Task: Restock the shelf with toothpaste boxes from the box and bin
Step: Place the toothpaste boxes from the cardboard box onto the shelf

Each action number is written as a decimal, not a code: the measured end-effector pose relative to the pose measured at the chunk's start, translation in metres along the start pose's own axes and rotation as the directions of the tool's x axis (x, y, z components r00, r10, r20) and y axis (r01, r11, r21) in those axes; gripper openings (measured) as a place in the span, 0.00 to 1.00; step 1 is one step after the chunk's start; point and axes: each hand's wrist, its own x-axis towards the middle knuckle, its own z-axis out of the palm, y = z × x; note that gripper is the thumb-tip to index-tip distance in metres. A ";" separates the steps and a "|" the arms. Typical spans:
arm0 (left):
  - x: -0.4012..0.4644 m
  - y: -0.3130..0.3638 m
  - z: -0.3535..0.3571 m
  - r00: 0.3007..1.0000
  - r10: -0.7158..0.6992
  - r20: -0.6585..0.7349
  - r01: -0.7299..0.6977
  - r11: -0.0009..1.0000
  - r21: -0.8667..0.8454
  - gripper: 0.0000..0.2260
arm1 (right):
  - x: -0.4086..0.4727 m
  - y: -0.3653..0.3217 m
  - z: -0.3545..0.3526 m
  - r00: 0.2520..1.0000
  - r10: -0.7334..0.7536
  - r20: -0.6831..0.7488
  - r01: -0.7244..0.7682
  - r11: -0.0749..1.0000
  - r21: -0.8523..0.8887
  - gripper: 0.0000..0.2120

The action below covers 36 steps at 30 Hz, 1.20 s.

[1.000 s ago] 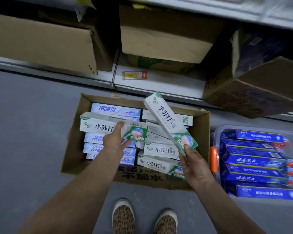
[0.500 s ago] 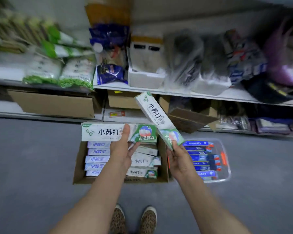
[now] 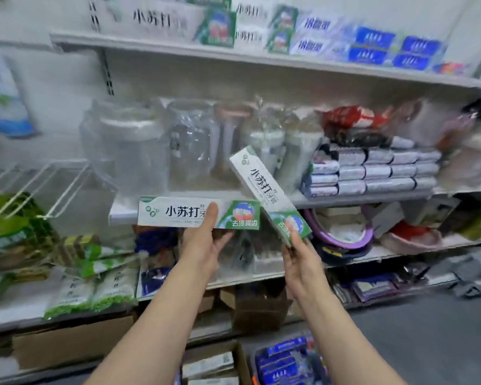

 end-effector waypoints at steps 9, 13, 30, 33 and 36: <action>-0.029 0.053 0.123 0.939 0.087 0.334 -0.086 0.996 -0.018 0.13 | -0.003 -0.150 0.078 0.945 -0.301 0.131 0.286 0.950 0.123 0.06; -0.027 0.060 0.167 0.905 0.127 0.405 -0.111 0.992 -0.063 0.13 | 0.015 -0.204 0.105 0.908 -0.389 0.157 0.363 0.916 0.171 0.06; 0.026 0.043 0.332 0.849 0.371 0.376 -0.301 0.925 -0.234 0.12 | 0.183 -0.338 0.141 0.866 -0.436 0.244 0.457 0.889 -0.033 0.36; 0.034 0.036 0.348 0.866 0.386 0.318 -0.319 0.916 -0.242 0.24 | 0.205 -0.351 0.143 0.843 -0.470 0.263 0.505 0.859 -0.083 0.33; 0.038 0.030 0.361 0.861 0.405 0.307 -0.336 0.907 -0.255 0.27 | 0.216 -0.359 0.145 0.813 -0.519 0.262 0.574 0.791 -0.212 0.36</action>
